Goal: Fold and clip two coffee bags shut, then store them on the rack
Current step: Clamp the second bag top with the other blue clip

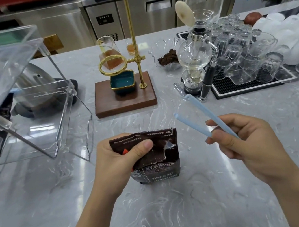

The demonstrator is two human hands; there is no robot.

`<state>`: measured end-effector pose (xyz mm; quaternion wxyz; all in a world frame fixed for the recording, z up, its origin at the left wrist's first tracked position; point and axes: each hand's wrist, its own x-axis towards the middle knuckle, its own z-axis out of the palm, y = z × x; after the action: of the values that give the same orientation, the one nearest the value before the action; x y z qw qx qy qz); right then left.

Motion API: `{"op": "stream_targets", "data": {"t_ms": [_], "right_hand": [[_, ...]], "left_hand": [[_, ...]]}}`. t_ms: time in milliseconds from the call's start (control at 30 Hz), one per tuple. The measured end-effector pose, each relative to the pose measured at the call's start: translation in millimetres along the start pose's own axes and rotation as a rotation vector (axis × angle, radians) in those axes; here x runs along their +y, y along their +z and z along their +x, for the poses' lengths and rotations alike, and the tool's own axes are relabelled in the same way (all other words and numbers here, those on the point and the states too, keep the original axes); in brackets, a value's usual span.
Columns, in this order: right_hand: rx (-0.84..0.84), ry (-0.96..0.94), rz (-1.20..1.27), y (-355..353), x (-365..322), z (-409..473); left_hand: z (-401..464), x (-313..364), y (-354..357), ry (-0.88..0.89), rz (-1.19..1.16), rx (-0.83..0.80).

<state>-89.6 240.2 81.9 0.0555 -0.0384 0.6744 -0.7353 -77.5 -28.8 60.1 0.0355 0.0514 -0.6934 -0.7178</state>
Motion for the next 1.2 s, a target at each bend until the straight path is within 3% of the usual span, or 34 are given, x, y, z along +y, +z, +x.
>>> {"op": "stream_targets", "data": {"t_ms": [200, 467, 633, 1000, 1200], "right_hand": [[-0.19, 0.125, 0.076, -12, -11, 0], [-0.432, 0.219, -0.029, 8, -18, 11], [-0.495, 0.256, -0.072, 24, -26, 19], [-0.429, 0.223, -0.24, 56, -40, 21], [-0.58, 0.145, -0.273, 52, -40, 21]], "left_hand": [[-1, 1, 1, 0.02, -0.045, -0.029], [-3, 0, 1, 0.016, -0.038, -0.023], [-7, -1, 2, 0.082, 0.002, -0.041], [-21, 0, 8, 0.182, -0.081, -0.106], [-21, 2, 9, 0.183, -0.08, -0.086]]}}
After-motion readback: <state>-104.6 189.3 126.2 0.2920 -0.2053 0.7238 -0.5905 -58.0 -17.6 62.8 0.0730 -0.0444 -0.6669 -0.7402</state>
